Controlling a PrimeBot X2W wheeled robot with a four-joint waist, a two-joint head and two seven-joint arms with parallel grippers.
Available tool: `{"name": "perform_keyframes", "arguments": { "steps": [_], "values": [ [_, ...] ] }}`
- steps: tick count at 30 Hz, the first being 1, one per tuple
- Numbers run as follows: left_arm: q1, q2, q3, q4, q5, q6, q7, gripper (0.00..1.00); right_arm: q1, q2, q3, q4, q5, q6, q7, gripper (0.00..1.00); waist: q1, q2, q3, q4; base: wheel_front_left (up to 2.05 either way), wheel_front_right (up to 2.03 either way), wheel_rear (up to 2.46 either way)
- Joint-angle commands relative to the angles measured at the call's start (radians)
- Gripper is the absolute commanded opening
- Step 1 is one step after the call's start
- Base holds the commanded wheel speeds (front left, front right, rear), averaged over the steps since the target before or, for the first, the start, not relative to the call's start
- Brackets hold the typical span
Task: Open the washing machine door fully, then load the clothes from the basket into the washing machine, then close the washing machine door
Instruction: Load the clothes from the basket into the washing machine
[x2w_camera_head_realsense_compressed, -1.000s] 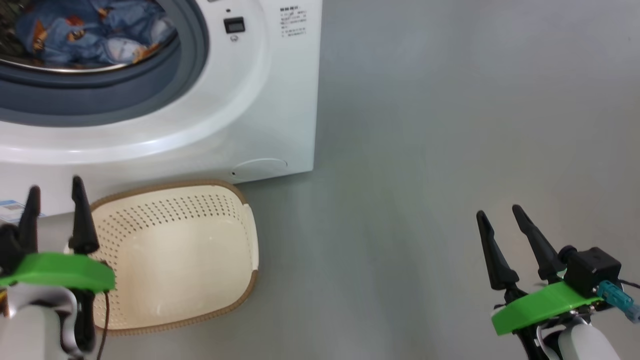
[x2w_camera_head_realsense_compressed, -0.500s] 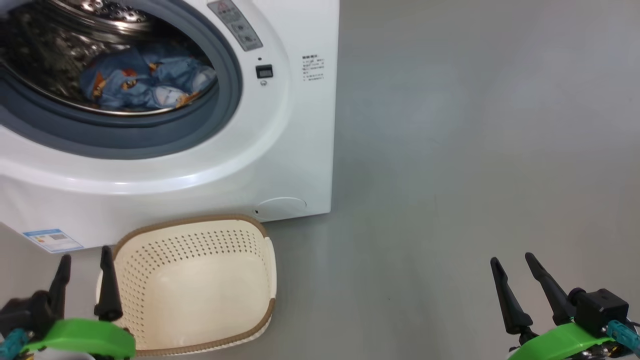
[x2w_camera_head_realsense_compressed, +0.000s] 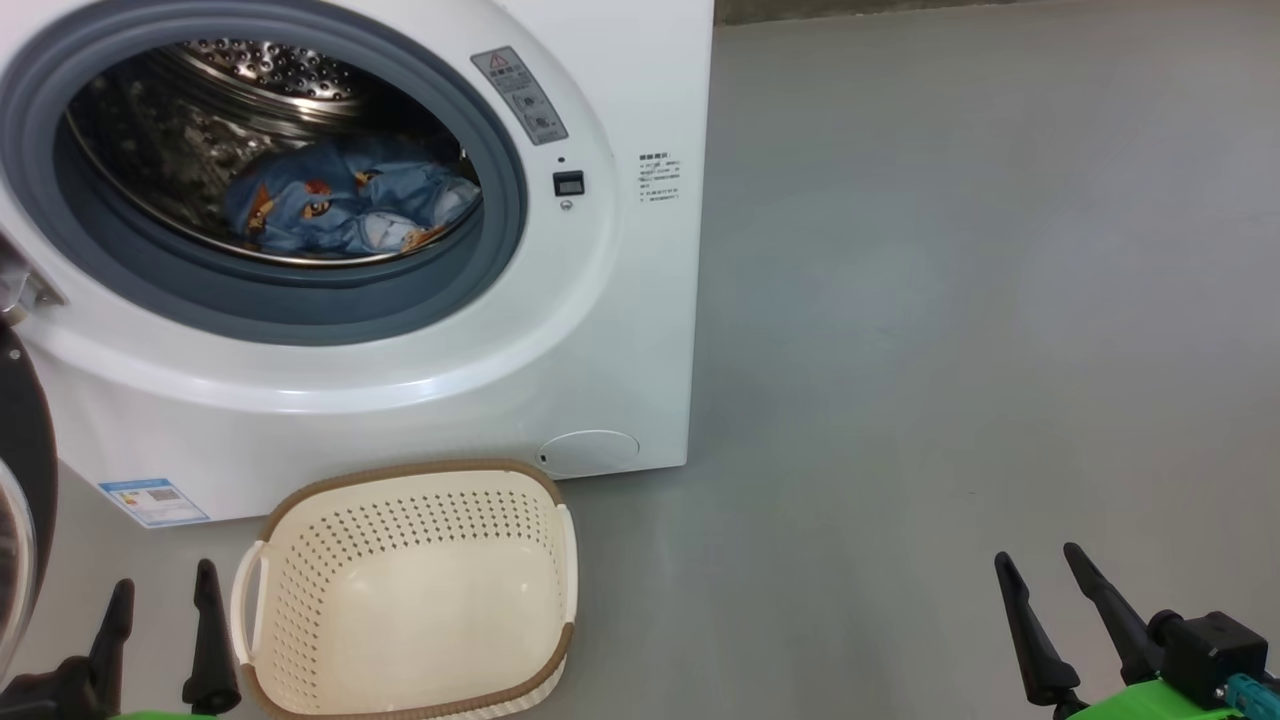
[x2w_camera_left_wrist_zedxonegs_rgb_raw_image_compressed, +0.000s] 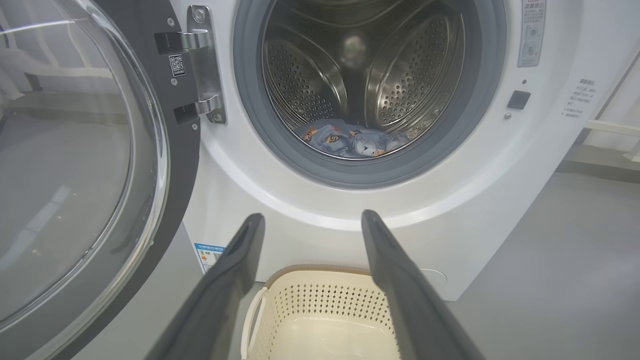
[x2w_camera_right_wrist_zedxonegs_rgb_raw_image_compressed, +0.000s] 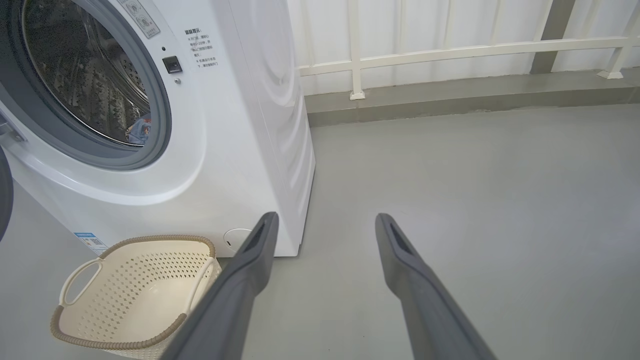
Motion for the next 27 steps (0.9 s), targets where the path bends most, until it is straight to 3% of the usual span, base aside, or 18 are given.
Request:
{"name": "perform_keyframes", "arguments": {
  "steps": [1, 27],
  "values": [
    [-0.005, 0.014, 0.04, -0.034, 0.007, -0.002, -0.006, 1.0, -0.002, -0.021, 0.017, -0.024, 0.018, 0.001, -0.005, 1.0, 0.0, -0.0001, -0.003, 0.003, 0.0, 0.0, 0.0],
    [0.018, -0.002, -0.002, -0.102, -0.001, -0.002, -0.006, 1.0, -0.011, -0.02, 0.011, -0.029, 0.01, 0.001, -0.005, 1.0, 0.0, -0.0001, 0.024, 0.002, 0.0, 0.0, 0.0]
  ]
}}
